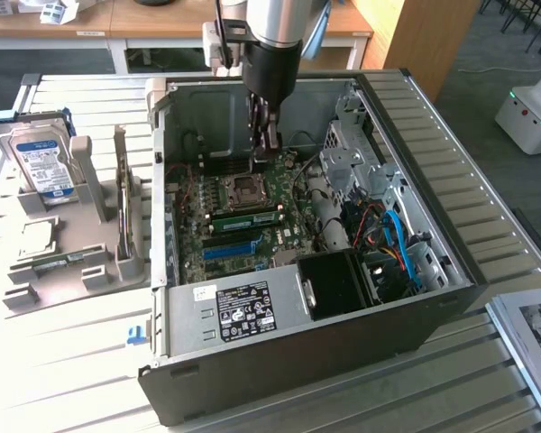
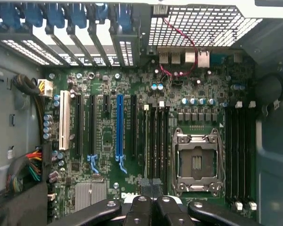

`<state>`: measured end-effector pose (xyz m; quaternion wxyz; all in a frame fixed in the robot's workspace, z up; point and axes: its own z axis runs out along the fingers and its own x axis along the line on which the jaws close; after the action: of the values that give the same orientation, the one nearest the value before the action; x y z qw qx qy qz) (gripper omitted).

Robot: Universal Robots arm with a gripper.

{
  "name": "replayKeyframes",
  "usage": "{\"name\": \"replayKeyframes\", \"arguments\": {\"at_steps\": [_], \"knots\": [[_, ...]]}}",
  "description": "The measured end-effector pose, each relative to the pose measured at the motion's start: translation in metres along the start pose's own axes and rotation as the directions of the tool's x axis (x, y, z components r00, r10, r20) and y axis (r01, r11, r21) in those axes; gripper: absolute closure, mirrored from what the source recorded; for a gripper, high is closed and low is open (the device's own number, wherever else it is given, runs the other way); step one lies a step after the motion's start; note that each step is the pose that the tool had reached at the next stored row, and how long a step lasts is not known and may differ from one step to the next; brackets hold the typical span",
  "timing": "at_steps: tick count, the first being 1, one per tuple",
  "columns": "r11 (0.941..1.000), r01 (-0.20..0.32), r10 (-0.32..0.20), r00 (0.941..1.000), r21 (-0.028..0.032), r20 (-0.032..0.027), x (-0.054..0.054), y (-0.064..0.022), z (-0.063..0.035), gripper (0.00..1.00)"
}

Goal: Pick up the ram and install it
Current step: 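Press down the ram until it locks into place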

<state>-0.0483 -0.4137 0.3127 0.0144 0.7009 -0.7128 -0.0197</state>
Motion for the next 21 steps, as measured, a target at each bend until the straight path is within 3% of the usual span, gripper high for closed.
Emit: {"name": "replayKeyframes", "arguments": {"at_steps": [10,21], "knots": [[1.0000,0.000,0.000,1.0000,-0.0001,0.0000,0.000,-0.0046,-0.0004,0.90],[1.0000,0.000,0.000,1.0000,-0.0001,0.0000,0.000,-0.0039,-0.0147,0.90]]}}
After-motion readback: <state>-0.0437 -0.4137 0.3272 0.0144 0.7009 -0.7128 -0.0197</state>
